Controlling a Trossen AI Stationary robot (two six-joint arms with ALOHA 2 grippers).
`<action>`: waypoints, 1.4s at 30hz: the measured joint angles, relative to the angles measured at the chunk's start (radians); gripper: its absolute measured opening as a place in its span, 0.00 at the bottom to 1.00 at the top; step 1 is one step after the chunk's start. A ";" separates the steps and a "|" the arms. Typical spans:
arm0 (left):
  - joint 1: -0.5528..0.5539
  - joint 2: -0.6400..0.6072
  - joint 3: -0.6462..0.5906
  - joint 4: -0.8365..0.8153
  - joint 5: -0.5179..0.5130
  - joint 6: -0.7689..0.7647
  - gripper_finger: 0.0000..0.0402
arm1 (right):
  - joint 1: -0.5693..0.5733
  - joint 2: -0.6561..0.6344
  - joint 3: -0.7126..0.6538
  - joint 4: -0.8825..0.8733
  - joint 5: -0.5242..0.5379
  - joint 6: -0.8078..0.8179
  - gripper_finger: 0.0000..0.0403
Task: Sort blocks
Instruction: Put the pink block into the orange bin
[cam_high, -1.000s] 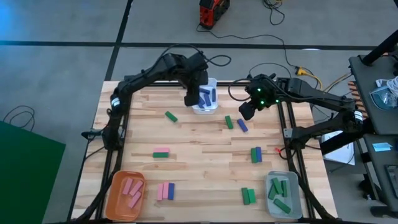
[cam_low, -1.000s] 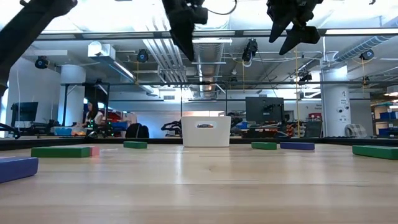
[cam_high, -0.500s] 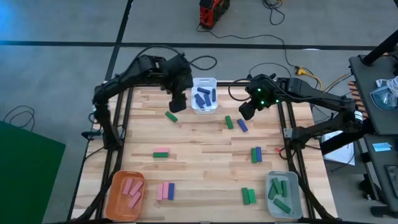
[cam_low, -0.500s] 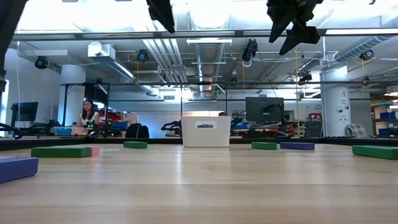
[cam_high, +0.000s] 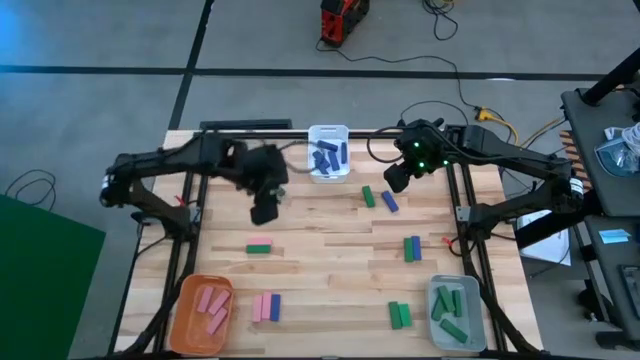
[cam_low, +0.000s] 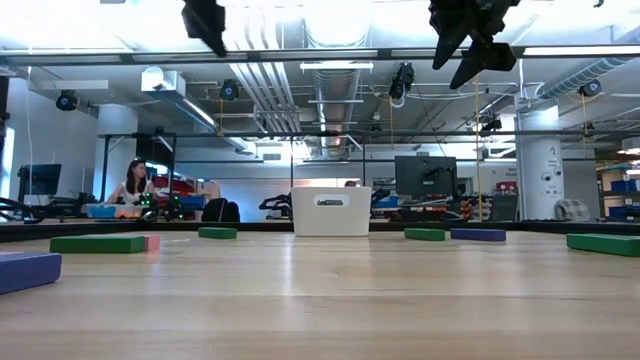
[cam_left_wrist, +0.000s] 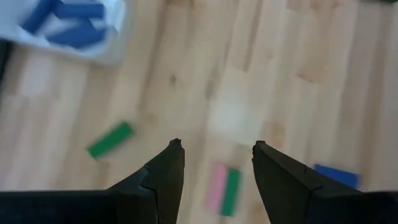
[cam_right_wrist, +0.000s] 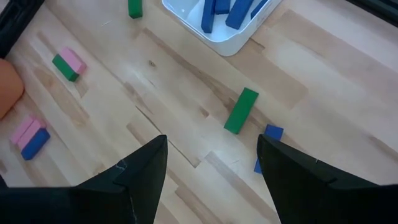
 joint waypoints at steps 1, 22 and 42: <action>-0.020 -0.014 -0.019 0.000 0.000 -0.044 0.42 | 0.000 0.001 0.000 0.003 0.000 -0.001 0.59; -0.434 -0.073 -0.274 0.063 -0.061 -0.390 0.42 | 0.362 0.169 -0.001 0.414 0.042 -0.160 0.59; -0.591 0.038 -0.368 0.406 -0.061 -0.425 0.42 | 0.544 0.163 0.003 0.367 0.230 0.069 0.59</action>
